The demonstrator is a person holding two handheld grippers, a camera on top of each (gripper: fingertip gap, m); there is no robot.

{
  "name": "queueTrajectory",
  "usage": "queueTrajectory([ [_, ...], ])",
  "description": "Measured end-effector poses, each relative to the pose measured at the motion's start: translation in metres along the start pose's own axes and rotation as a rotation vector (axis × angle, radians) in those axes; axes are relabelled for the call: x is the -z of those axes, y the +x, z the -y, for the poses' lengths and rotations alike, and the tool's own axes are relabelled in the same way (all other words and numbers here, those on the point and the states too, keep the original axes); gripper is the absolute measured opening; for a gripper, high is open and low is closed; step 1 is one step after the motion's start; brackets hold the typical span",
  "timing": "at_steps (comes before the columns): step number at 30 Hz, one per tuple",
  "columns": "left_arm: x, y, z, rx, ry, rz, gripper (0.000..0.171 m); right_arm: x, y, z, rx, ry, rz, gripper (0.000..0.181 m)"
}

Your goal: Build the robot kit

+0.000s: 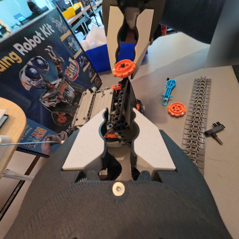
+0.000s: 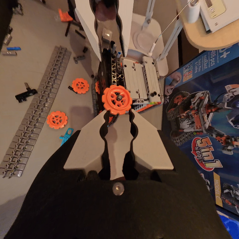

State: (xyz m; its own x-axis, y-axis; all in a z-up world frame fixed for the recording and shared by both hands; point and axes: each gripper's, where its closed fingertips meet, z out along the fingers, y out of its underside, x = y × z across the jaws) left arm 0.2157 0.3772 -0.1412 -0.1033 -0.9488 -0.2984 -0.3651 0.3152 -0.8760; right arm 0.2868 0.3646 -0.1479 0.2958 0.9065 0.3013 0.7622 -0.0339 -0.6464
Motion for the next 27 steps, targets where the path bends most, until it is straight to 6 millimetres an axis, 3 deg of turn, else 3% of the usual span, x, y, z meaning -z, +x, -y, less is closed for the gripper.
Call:
queueTrajectory([
  [8, -0.017, -0.004, -0.007, -0.02, -0.058, 0.069, 0.011, 0.004, 0.004, 0.01, -0.012, 0.095, -0.016, 0.024],
  [22, -0.009, -0.009, -0.004, -0.037, -0.064, 0.091, 0.021, -0.002, 0.002, 0.007, -0.058, 0.093, 0.027, 0.021],
  [25, -0.002, -0.009, 0.004, -0.053, -0.048, 0.098, 0.024, -0.002, 0.001, 0.005, -0.044, 0.083, 0.026, 0.0],
  [27, 0.003, -0.01, 0.009, -0.082, -0.048, 0.117, 0.026, -0.004, 0.001, 0.006, -0.047, 0.087, 0.025, 0.0],
])
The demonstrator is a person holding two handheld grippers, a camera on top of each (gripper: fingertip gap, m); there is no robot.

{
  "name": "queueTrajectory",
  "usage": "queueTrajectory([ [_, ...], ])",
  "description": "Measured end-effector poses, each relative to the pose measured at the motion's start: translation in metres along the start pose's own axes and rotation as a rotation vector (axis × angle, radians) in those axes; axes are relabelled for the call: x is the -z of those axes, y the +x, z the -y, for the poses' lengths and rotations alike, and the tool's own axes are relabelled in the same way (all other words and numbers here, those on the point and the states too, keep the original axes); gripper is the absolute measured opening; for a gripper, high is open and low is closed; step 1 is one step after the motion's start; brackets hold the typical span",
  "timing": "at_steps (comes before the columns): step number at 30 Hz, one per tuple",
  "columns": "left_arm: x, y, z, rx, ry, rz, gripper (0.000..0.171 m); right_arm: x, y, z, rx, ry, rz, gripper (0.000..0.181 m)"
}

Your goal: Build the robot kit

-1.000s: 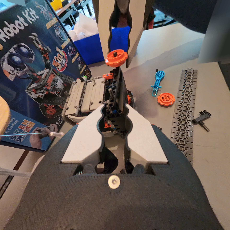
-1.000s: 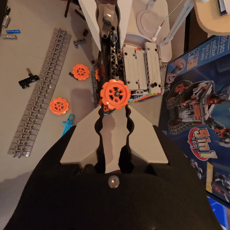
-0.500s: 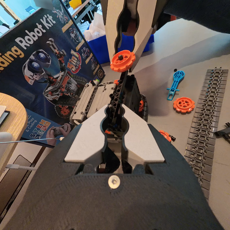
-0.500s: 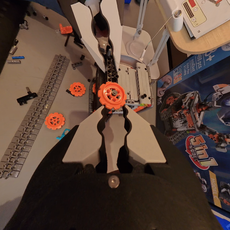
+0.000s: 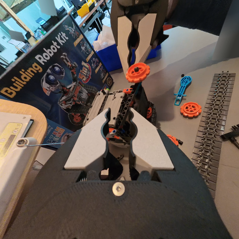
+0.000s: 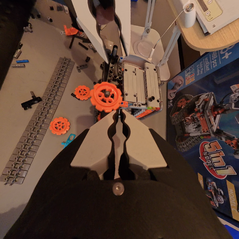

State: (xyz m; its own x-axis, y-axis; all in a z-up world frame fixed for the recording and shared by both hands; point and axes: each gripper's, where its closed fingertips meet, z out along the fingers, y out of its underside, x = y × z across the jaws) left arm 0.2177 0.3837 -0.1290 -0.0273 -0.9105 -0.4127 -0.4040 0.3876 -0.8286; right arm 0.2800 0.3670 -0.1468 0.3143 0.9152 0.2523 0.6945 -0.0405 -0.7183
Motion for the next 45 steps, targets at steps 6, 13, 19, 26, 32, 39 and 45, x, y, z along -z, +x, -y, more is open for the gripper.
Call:
queueTrajectory([
  [6, -0.007, 0.01, 0.002, -0.125, -0.07, 0.034, 0.021, 0.001, 0.0, -0.001, 0.004, -0.015, -0.006, 0.002],
  [13, -0.015, 0.006, 0.002, -0.145, -0.078, 0.085, 0.02, 0.008, -0.001, -0.001, -0.019, 0.003, 0.007, 0.004],
  [19, -0.018, 0.007, 0.001, -0.123, -0.076, 0.067, 0.01, 0.012, -0.002, -0.002, -0.008, -0.009, 0.003, 0.006],
  [26, -0.018, 0.007, 0.002, -0.082, -0.051, 0.028, 0.009, 0.012, 0.0, -0.001, -0.031, 0.012, 0.005, 0.02],
  [32, -0.015, 0.011, 0.005, -0.036, -0.006, -0.042, 0.008, 0.017, 0.001, 0.002, -0.02, 0.025, -0.004, 0.027],
  [39, -0.017, 0.011, 0.004, -0.045, -0.024, -0.073, 0.009, 0.014, -0.002, 0.0, -0.016, 0.014, 0.01, 0.024],
  [45, -0.018, 0.013, 0.003, -0.061, -0.069, -0.106, 0.008, 0.018, -0.001, 0.001, -0.007, 0.013, -0.005, 0.025],
])
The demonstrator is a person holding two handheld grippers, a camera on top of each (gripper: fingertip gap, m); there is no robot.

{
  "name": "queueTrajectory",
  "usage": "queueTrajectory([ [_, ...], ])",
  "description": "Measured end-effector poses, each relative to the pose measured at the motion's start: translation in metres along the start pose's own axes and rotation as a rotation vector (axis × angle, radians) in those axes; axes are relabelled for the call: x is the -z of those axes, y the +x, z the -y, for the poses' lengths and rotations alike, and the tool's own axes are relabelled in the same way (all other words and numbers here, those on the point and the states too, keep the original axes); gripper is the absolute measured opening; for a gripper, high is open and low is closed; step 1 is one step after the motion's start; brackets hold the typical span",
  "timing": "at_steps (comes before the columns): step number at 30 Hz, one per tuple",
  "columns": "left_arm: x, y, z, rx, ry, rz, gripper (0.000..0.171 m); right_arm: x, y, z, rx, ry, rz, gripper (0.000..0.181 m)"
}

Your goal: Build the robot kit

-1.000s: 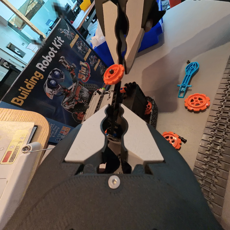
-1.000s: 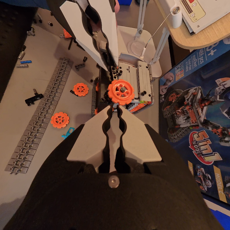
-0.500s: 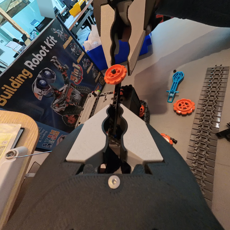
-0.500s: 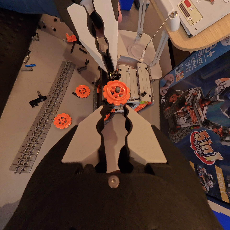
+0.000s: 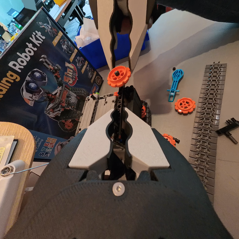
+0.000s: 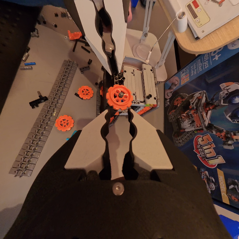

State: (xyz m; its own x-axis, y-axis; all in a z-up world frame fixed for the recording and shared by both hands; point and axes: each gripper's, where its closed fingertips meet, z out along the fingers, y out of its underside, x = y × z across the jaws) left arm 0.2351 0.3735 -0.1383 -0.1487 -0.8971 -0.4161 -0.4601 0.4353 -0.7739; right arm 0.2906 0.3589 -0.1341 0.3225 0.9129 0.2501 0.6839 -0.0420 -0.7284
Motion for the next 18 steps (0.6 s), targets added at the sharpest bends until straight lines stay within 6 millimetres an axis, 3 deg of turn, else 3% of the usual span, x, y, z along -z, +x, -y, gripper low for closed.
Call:
queueTrajectory([
  [3, 0.0, 0.001, 0.0, -0.009, -0.005, -0.015, 0.009, 0.005, 0.0, 0.007, 0.002, 0.036, -0.005, 0.027],
  [9, 0.0, 0.002, 0.002, 0.002, 0.025, -0.039, 0.007, -0.004, -0.004, 0.009, 0.009, 0.047, 0.016, 0.041],
  [18, -0.001, 0.003, 0.001, -0.04, -0.001, -0.012, 0.008, -0.005, -0.002, 0.014, 0.015, 0.059, -0.001, 0.036],
])
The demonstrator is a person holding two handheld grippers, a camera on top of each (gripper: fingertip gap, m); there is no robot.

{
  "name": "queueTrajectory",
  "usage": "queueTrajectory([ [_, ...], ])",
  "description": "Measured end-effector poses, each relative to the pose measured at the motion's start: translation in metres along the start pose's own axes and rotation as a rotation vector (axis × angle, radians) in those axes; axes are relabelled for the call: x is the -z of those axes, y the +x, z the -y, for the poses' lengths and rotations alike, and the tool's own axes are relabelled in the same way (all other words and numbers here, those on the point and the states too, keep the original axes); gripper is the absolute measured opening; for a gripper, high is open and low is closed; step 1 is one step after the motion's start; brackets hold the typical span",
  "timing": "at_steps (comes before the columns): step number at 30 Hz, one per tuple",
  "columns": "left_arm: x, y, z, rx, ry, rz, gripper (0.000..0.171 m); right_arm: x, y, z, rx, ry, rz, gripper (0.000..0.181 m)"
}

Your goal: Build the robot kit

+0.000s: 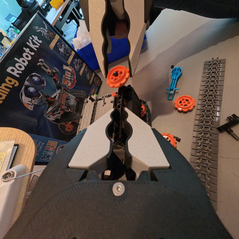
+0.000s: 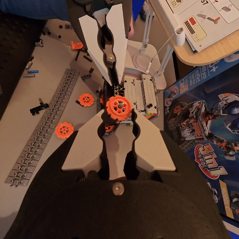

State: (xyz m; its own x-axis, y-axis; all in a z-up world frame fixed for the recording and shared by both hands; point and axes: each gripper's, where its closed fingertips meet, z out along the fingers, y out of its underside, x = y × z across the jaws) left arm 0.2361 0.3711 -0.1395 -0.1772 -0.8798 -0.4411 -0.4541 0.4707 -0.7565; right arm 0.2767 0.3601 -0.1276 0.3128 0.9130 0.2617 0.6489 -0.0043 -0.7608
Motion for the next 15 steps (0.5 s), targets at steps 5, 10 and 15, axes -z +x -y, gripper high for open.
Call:
queueTrajectory([
  [5, -0.0012, 0.0006, 0.0007, 0.005, -0.001, -0.003, 0.008, 0.0005, 0.0001, -0.0018, 0.001, -0.026, -0.006, 0.036],
  [10, -0.0023, 0.0014, 0.0012, -0.008, -0.014, -0.002, 0.008, -0.0002, 0.0, -0.0033, -0.019, -0.046, 0.002, 0.036],
  [15, -0.003, 0.0015, 0.0017, -0.016, -0.009, 0.003, 0.009, -0.0003, 0.0003, -0.0037, -0.021, -0.062, -0.003, 0.035],
])
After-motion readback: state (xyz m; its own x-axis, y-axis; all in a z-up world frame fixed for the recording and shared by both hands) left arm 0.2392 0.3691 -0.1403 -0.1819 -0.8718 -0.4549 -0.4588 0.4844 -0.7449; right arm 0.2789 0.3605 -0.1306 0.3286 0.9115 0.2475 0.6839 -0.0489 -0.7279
